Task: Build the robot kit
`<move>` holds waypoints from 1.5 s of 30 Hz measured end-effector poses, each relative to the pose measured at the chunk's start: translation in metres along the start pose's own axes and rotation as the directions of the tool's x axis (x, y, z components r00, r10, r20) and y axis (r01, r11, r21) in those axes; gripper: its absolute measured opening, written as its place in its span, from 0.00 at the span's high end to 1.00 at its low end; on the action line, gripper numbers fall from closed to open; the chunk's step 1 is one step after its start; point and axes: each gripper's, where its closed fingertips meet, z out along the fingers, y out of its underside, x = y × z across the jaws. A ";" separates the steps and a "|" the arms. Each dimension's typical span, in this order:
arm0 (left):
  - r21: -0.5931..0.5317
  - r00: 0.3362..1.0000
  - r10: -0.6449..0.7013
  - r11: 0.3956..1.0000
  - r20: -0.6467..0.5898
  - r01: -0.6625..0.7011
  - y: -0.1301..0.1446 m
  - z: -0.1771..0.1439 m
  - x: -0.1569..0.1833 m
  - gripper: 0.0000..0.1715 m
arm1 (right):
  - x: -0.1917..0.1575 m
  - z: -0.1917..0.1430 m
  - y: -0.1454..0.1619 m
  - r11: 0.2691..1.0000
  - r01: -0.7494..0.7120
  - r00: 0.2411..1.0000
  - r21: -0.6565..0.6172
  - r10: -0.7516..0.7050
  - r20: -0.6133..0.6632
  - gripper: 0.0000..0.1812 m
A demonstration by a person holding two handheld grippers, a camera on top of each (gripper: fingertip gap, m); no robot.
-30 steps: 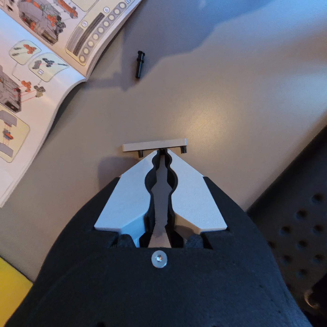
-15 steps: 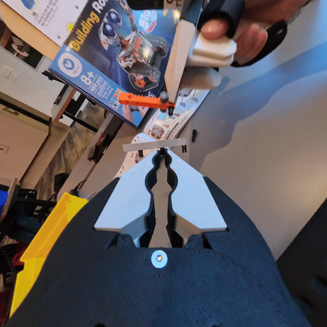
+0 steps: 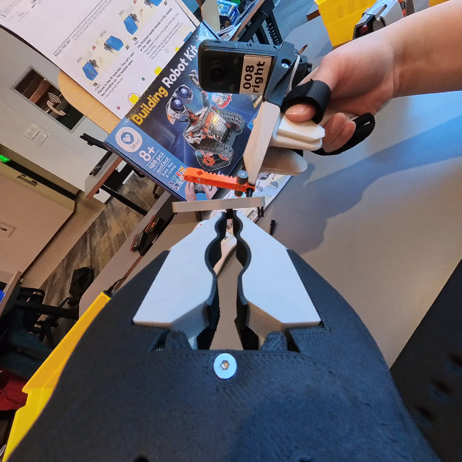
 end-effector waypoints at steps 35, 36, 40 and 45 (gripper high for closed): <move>-0.140 0.999 0.017 0.990 0.048 -0.010 0.012 0.006 -0.003 1.00 | 0.014 0.001 -0.001 0.990 0.112 0.953 -0.084 -0.131 -0.273 0.98; -0.145 0.999 0.024 0.989 0.044 -0.017 0.013 0.007 -0.002 1.00 | 0.015 0.001 0.000 0.990 0.110 0.952 -0.086 -0.130 -0.276 0.98; -0.207 0.997 0.009 0.978 -0.072 -0.024 0.028 0.008 0.008 1.00 | 0.019 -0.004 0.003 0.992 0.076 0.958 -0.096 -0.100 -0.268 0.98; -0.506 0.916 0.038 0.824 -0.399 -0.254 0.083 0.002 0.020 1.00 | 0.016 -0.030 -0.003 0.992 0.065 0.952 -0.104 -0.093 -0.290 0.98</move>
